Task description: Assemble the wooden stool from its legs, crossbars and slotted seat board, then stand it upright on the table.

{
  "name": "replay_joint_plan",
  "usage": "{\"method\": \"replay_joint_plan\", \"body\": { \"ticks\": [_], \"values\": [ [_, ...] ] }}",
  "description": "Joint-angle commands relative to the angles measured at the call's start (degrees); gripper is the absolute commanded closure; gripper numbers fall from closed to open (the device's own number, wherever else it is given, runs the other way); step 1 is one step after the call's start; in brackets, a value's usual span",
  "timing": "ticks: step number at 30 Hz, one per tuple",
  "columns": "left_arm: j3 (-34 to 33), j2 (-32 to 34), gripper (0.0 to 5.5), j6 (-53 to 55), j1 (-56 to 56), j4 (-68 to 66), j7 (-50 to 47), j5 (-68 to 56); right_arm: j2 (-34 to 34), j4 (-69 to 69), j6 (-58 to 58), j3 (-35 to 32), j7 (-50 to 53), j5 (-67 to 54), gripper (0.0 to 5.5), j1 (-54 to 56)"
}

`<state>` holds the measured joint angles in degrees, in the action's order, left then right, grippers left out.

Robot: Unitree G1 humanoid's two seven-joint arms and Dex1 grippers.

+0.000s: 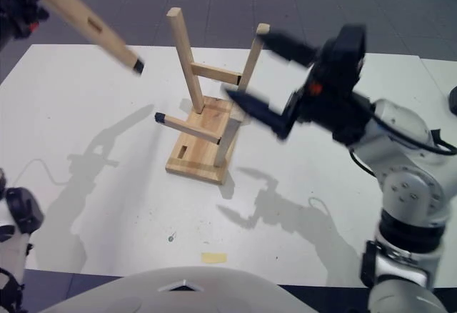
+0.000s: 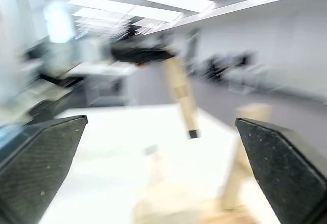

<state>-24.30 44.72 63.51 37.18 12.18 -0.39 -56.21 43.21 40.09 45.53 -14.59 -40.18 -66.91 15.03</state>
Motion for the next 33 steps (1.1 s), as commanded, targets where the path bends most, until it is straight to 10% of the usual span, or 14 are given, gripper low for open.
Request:
{"method": "replay_joint_plan", "body": {
  "ticks": [1,33],
  "values": [
    [-2.4,2.6,4.49,4.5,0.9,0.4,3.4,-3.5,2.9,1.5,2.5,-1.8,0.9,-6.3,0.10,-2.8],
    [4.7,-10.2,4.49,2.6,-6.2,10.5,0.5,-3.3,-8.8,-2.6,-9.5,18.0,12.0,28.2,3.40,-5.7]
  ]
}}
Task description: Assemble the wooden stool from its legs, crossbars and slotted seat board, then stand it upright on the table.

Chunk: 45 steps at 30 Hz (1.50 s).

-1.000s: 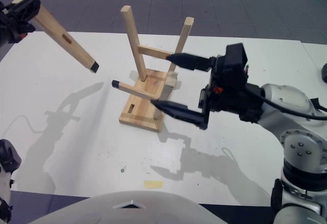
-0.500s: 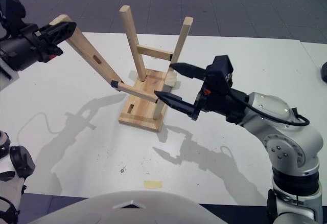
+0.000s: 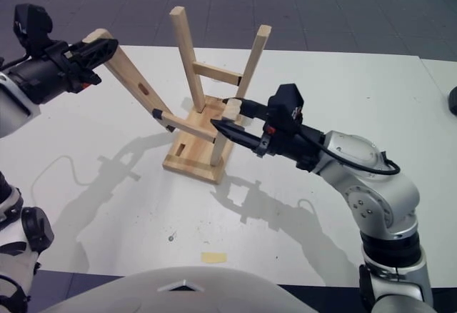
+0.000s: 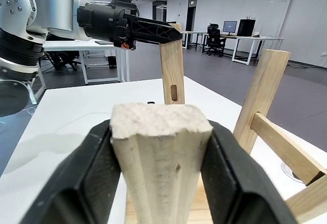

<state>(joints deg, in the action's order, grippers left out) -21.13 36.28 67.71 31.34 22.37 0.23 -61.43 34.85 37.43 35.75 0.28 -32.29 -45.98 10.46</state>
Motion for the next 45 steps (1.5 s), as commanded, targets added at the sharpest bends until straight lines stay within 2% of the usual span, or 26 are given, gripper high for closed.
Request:
{"method": "replay_joint_plan", "body": {
  "ticks": [1,5,8,20,34,39,45],
  "values": [
    [1.7,-2.4,4.49,-1.9,-0.1,0.0,-0.1,2.0,-0.7,0.3,-0.1,3.9,4.8,8.5,3.40,-1.2],
    [1.4,-4.0,4.49,-2.2,-0.2,0.3,-0.7,2.2,-1.4,-1.0,-3.6,7.3,7.2,16.6,3.40,-0.2],
    [1.1,-4.0,4.49,-1.9,-0.3,0.0,-0.6,2.3,-2.8,-1.4,-4.5,8.2,8.4,18.2,3.40,0.0],
    [3.9,-7.5,4.49,-3.9,-0.9,-1.8,-0.4,5.5,-4.9,-2.1,-5.3,9.1,8.5,19.3,3.40,-0.9],
    [7.0,-6.0,4.49,-3.1,-1.7,-1.5,4.8,7.2,-5.2,-3.8,-6.3,9.5,8.0,20.7,3.40,-1.2],
    [9.5,-8.5,4.49,-3.4,0.1,-1.5,4.8,7.9,-3.8,-3.4,-5.2,10.7,7.3,21.5,3.40,-0.9],
    [10.9,-8.5,4.49,-2.1,0.5,0.1,6.0,7.9,-0.5,-3.1,-1.8,11.3,6.6,22.9,3.40,1.1]
  ]
}}
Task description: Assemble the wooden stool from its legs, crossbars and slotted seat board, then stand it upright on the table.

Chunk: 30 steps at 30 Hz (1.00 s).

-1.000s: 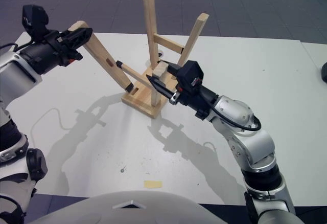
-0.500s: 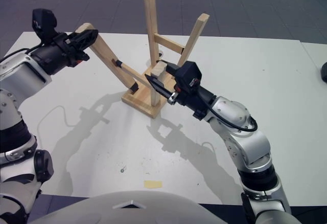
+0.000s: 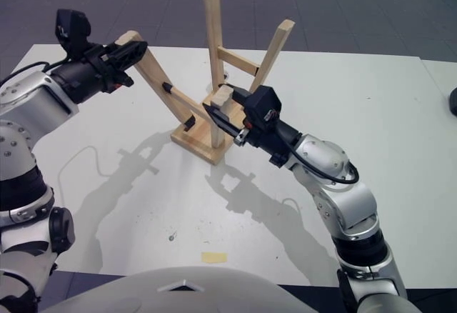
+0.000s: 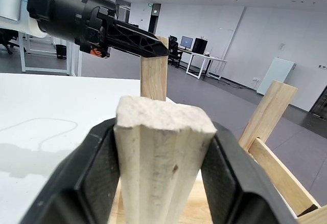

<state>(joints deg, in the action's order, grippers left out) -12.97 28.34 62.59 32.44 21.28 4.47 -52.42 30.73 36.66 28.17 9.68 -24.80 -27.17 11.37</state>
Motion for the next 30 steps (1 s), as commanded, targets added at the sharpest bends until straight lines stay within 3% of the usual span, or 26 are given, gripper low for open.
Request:
{"method": "replay_joint_plan", "body": {
  "ticks": [1,14,30],
  "values": [
    [2.8,-0.4,4.49,3.2,-0.9,1.4,1.9,-1.1,3.6,-2.5,6.1,2.0,-0.7,4.1,3.40,0.5],
    [2.0,1.4,4.49,6.3,-1.2,2.1,3.1,-1.5,3.1,-3.6,6.3,1.4,0.6,5.1,3.40,0.8],
    [-0.3,1.2,4.49,16.1,8.0,-2.2,3.4,-1.1,2.3,-3.3,4.6,2.2,2.4,7.0,3.40,-0.4]
  ]
}}
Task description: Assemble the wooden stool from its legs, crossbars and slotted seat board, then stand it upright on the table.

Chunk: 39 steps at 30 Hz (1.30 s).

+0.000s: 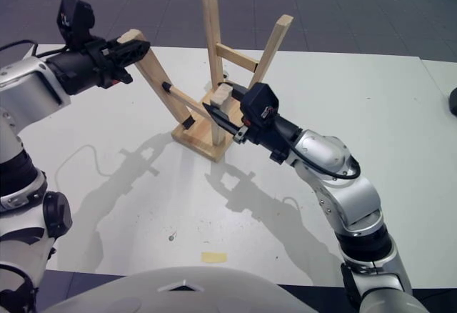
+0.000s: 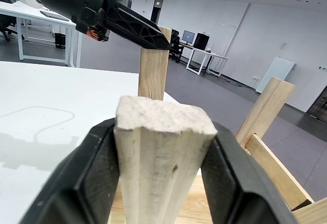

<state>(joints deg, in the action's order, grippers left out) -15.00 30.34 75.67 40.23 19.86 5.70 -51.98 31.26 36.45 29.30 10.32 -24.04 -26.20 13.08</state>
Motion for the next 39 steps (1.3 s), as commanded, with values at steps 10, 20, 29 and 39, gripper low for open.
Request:
{"method": "replay_joint_plan", "body": {
  "ticks": [10,20,29,39],
  "values": [
    [3.8,-4.3,4.49,1.0,-4.0,-0.6,2.2,2.0,1.3,-3.4,3.3,2.0,2.9,5.6,3.40,-2.1],
    [15.0,1.3,4.48,-6.2,-8.0,-1.8,12.1,8.5,1.1,-2.9,4.2,2.2,3.0,4.8,3.40,-2.4],
    [15.9,2.4,4.48,-5.9,-7.7,-1.8,13.0,10.2,1.1,-2.8,4.5,2.1,3.5,5.0,3.40,-2.6],
    [7.4,-1.8,4.47,2.8,-3.3,0.0,9.1,3.7,1.0,-3.0,4.6,2.0,4.1,5.4,3.40,-2.6]
  ]
}}
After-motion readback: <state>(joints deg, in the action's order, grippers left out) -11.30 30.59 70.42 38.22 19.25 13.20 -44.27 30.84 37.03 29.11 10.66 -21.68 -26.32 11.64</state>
